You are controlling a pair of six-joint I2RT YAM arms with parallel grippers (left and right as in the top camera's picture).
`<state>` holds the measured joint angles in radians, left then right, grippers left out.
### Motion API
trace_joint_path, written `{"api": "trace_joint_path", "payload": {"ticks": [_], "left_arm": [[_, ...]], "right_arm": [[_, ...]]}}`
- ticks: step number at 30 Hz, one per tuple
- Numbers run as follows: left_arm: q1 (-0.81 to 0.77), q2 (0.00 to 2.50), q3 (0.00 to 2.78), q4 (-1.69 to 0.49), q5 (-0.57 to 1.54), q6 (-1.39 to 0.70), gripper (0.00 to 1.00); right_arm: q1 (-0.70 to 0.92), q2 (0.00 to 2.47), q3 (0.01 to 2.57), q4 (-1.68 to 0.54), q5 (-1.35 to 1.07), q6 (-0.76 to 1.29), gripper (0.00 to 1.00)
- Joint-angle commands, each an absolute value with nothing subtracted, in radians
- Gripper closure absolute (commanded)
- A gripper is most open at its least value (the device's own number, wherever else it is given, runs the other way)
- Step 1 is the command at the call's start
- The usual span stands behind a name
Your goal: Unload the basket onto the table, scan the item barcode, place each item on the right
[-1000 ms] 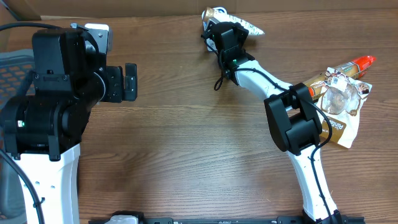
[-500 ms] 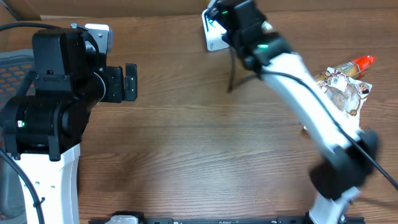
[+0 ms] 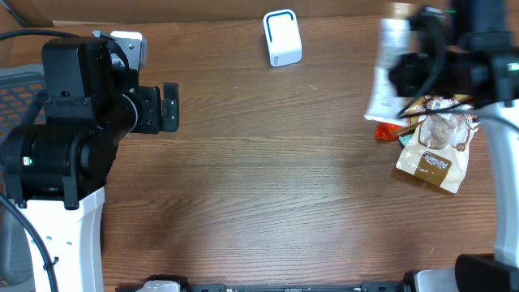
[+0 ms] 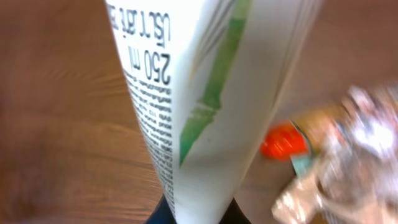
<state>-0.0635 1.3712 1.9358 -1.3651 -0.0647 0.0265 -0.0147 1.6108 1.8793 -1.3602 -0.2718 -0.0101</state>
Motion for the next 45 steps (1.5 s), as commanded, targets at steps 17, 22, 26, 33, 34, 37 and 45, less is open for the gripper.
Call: {"api": "trace_joint_path", "payload": {"ticks": [17, 22, 26, 33, 34, 37, 45], "left_arm": [[-0.059, 1.373, 1.937, -1.365, -0.059, 0.038, 0.0], [-0.059, 1.373, 1.937, -1.365, -0.059, 0.038, 0.0], [-0.059, 1.373, 1.937, -1.365, -0.059, 0.038, 0.0], [-0.059, 1.374, 1.937, -1.365, -0.059, 0.038, 0.0], [-0.059, 1.374, 1.937, -1.365, -0.059, 0.038, 0.0], [-0.059, 1.374, 1.937, -1.365, -0.059, 0.038, 0.0], [-0.059, 1.374, 1.937, -1.365, -0.059, 0.038, 0.0]], "right_arm": [[-0.429, 1.584, 1.147, -0.767, -0.509, 0.108, 0.48], [-0.429, 1.578, 1.163, -0.8, -0.555, 0.109, 0.4], [-0.426, 1.532, 1.254, -0.914, -0.614, 0.104, 0.4], [-0.341, 1.339, 1.53, -1.224, -0.634, 0.036, 0.39], [-0.321, 1.309, 1.566, -1.264, -0.634, 0.035, 0.38], [-0.252, 1.221, 1.631, -1.341, -0.634, 0.047, 0.0], [-0.157, 1.018, 1.635, -1.361, -0.628, 0.055, 0.0]]}}
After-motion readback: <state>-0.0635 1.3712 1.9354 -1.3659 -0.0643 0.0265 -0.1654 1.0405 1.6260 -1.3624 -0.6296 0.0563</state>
